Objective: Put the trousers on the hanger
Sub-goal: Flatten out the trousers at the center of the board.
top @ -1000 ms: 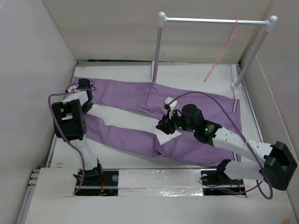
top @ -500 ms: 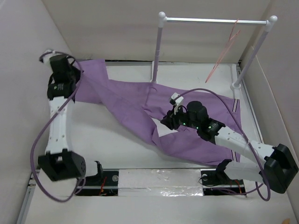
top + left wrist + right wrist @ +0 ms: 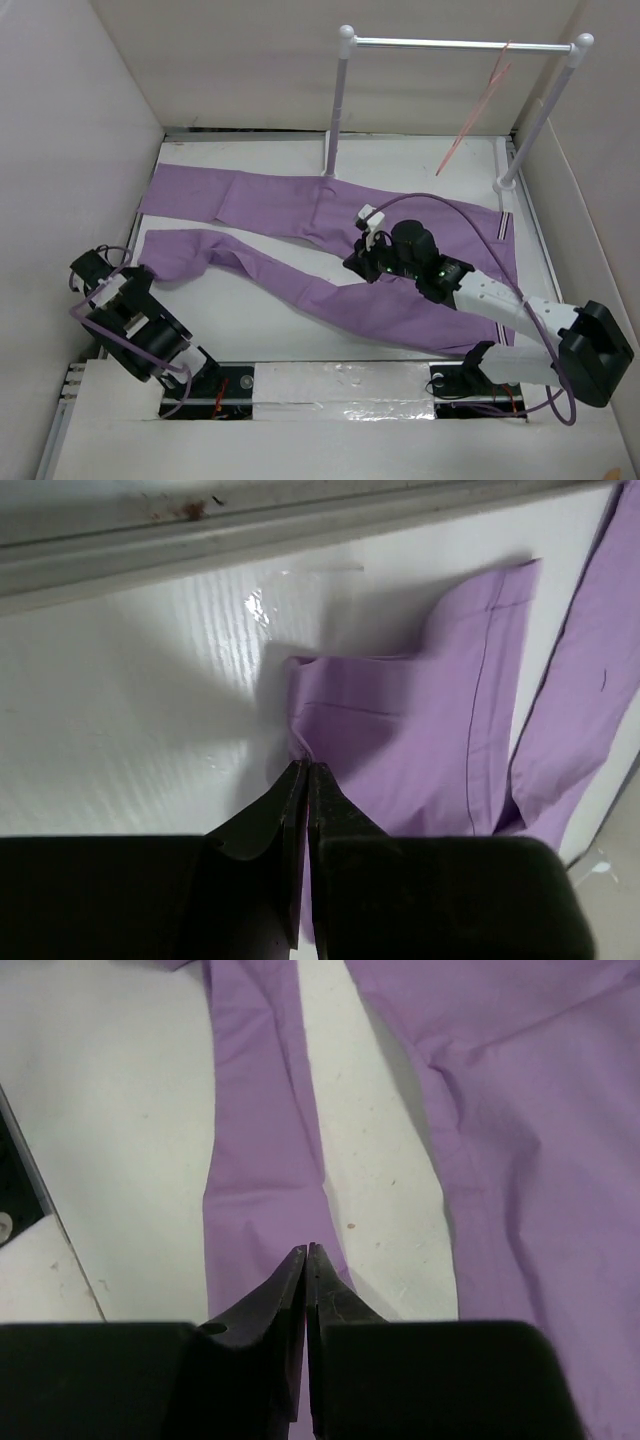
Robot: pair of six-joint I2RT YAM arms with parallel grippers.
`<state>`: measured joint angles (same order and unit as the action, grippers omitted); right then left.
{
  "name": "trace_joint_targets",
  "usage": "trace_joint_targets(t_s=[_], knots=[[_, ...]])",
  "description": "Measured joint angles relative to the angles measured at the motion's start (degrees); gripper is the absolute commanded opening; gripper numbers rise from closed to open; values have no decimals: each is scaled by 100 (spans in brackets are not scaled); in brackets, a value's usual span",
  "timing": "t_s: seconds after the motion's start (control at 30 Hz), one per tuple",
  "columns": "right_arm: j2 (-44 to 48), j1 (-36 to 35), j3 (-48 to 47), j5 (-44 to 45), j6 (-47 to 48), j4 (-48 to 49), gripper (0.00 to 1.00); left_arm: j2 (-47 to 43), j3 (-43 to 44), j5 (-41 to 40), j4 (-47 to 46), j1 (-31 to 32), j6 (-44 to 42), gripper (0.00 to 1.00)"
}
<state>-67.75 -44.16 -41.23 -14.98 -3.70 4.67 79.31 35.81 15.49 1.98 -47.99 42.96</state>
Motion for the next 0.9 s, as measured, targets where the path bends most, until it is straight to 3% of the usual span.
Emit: trace_joint_targets(t_s=[0.2, 0.23, 0.33, 0.6, 0.9], knots=[[-289, -361, -46, 59, 96, -90, 26, 20, 291, 286, -186, -17, -79, 0], [-337, -468, -79, 81, 118, -105, 41, 20, 393, 280, -195, -24, -107, 0], [-603, -916, -247, 188, 168, -120, 62, 20, 645, 326, -275, -11, -155, 0], [-2282, -1484, -1215, 656, 186, -118, 62, 17, 1005, 385, -247, 262, -85, 0], [-3709, -1899, -1834, 1344, 177, -372, 51, -151, 1491, 586, -304, 264, 129, 0]])
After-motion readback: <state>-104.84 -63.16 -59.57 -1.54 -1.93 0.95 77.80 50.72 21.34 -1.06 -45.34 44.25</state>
